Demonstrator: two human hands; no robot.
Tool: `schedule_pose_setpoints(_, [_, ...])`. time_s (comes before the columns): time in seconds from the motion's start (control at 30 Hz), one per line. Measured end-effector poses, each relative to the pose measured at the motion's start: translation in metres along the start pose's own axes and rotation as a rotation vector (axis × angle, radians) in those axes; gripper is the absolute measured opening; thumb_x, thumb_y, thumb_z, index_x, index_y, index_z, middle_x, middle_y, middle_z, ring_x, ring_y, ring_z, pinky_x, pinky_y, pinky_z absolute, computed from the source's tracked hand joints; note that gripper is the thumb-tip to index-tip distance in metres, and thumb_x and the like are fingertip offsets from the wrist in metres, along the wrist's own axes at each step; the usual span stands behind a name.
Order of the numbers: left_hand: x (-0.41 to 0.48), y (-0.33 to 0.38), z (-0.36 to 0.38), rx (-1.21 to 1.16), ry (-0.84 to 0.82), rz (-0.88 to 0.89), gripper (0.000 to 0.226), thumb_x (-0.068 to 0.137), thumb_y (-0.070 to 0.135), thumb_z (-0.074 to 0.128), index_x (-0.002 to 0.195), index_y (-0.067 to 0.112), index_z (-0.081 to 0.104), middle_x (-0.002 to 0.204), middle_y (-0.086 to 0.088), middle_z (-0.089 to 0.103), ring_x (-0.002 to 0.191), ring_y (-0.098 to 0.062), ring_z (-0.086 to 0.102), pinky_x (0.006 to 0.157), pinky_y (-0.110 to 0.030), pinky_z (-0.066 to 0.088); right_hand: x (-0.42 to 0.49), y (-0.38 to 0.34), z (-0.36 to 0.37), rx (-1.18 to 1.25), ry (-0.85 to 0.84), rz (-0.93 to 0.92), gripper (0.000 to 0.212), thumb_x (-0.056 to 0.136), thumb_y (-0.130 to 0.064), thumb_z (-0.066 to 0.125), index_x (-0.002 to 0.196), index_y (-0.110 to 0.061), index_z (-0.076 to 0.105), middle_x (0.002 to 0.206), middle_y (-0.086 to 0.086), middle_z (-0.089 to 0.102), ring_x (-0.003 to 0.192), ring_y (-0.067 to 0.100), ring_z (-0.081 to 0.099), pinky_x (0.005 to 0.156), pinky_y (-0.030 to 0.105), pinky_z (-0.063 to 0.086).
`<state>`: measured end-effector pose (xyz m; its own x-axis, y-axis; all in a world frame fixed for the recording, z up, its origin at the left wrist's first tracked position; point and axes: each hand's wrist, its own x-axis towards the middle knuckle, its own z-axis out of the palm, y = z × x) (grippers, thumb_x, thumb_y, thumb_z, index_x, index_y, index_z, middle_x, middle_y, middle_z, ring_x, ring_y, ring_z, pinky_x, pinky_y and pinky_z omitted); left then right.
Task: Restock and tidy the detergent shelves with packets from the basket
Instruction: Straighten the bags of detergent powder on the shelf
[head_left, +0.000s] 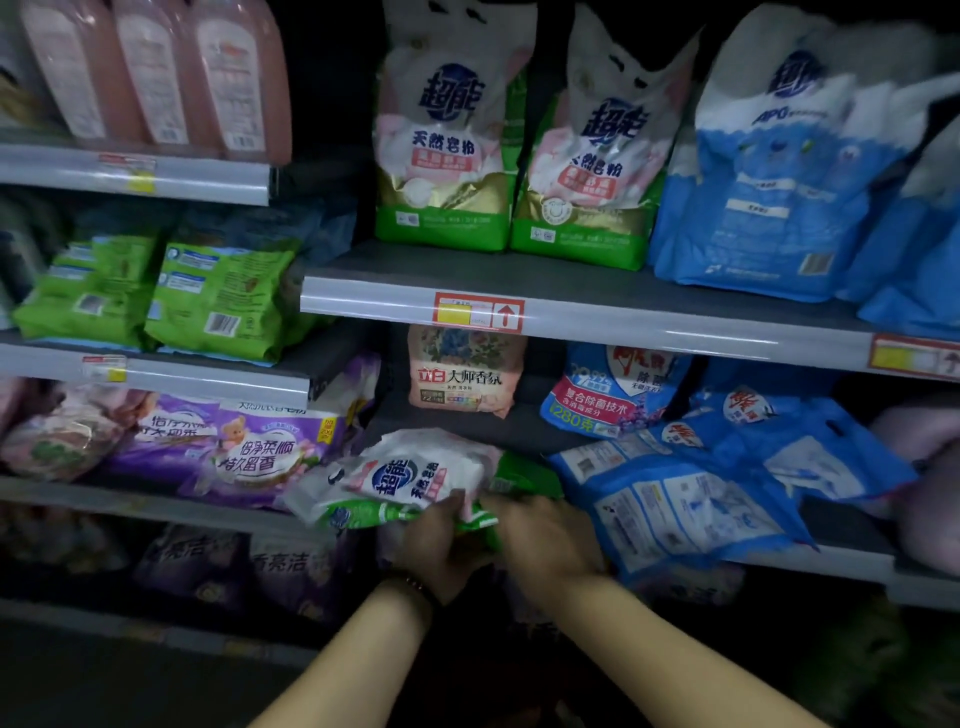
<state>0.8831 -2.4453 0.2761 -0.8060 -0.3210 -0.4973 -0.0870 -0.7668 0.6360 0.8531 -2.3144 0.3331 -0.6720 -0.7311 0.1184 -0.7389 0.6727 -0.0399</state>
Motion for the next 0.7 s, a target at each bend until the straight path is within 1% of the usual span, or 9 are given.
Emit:
schedule_pose_setpoints(0.07, [-0.012,-0.003,-0.008,0.013,0.018,0.036,0.037,0.104,0.024,0.052,0.130,0.000,0.064,0.109,-0.026,0.076,0.083,-0.035,0.077,0.064,-0.046,0.064,-0.016,0.007,-0.005,0.122,-0.003,-0.037,0.045,0.094,-0.055,0.051,0.138,-0.049,0.052,0.124,-0.003,0.075,0.112,0.027,0.072,0.090,0.039,0.058])
schedule_pose_setpoints(0.13, [-0.024,-0.008,-0.021,0.055,0.033,0.081,0.034,0.107,0.020,0.050,0.133,0.001,0.063,0.115,-0.027,0.075,0.084,-0.036,0.076,0.063,-0.046,0.064,-0.028,0.018,-0.013,0.437,-0.056,-0.003,0.046,0.083,-0.064,0.056,0.127,-0.052,0.062,0.116,-0.014,0.078,0.105,0.013,0.074,0.092,0.038,0.060])
schedule_pose_setpoints(0.23, [-0.050,-0.018,-0.045,0.121,0.087,0.135,0.022,0.105,0.014,0.057,0.123,0.006,0.066,0.104,-0.025,0.078,0.081,-0.037,0.076,0.057,-0.043,0.063,-0.030,0.040,-0.011,0.730,0.004,0.149,0.020,0.088,-0.049,0.070,0.104,-0.039,0.076,0.101,-0.022,0.077,0.099,0.000,0.071,0.096,0.037,0.059])
schedule_pose_setpoints(0.33, [-0.078,-0.022,-0.059,0.186,0.097,0.163,0.025,0.097,0.010,0.068,0.120,0.003,0.070,0.104,-0.024,0.078,0.092,-0.039,0.074,0.074,-0.050,0.063,-0.027,0.045,-0.007,0.775,-0.040,0.279,0.042,0.085,-0.042,0.082,0.124,-0.034,0.070,0.119,-0.015,0.067,0.119,0.010,0.065,0.105,0.032,0.052])
schedule_pose_setpoints(0.43, [-0.104,-0.011,-0.069,0.230,0.102,0.202,0.041,0.083,0.007,0.077,0.122,0.000,0.071,0.110,-0.023,0.078,0.108,-0.044,0.071,0.101,-0.060,0.054,-0.031,0.040,-0.009,0.995,-0.094,0.341,0.080,0.056,-0.062,0.084,0.129,-0.033,0.065,0.123,-0.009,0.063,0.121,0.015,0.061,0.104,0.034,0.049])
schedule_pose_setpoints(0.5, [-0.123,-0.003,-0.073,0.260,0.050,0.198,0.036,0.086,0.002,0.074,0.121,-0.003,0.070,0.112,-0.025,0.076,0.107,-0.046,0.072,0.101,-0.060,0.055,-0.034,0.041,-0.003,1.049,-0.136,0.387,0.086,0.057,-0.064,0.088,0.133,-0.037,0.059,0.121,-0.010,0.060,0.117,0.014,0.060,0.102,0.034,0.048])
schedule_pose_setpoints(0.57, [-0.143,0.004,-0.073,0.287,-0.033,0.209,0.026,0.091,-0.002,0.067,0.117,-0.003,0.071,0.111,-0.026,0.076,0.093,-0.040,0.077,0.086,-0.052,0.063,-0.040,0.048,0.009,1.138,-0.208,0.398,0.085,0.056,-0.065,0.092,0.129,-0.037,0.060,0.131,-0.004,0.065,0.121,0.018,0.064,0.110,0.042,0.049])
schedule_pose_setpoints(0.63, [-0.161,0.013,-0.072,0.328,-0.129,0.266,0.028,0.094,-0.003,0.064,0.120,-0.003,0.070,0.114,-0.025,0.076,0.092,-0.037,0.078,0.078,-0.046,0.066,-0.053,0.048,0.002,1.299,-0.292,0.417,0.093,0.053,-0.060,0.096,0.133,-0.023,0.068,0.138,0.010,0.069,0.121,0.032,0.069,0.112,0.050,0.050])
schedule_pose_setpoints(0.7, [-0.177,0.027,-0.069,0.374,-0.231,0.318,0.037,0.090,-0.002,0.071,0.127,-0.003,0.067,0.124,-0.027,0.072,0.108,-0.045,0.073,0.091,-0.054,0.062,-0.070,0.039,-0.022,1.437,-0.339,0.347,0.083,0.060,-0.041,0.095,0.130,-0.005,0.069,0.125,0.020,0.072,0.114,0.043,0.069,0.103,0.050,0.053])
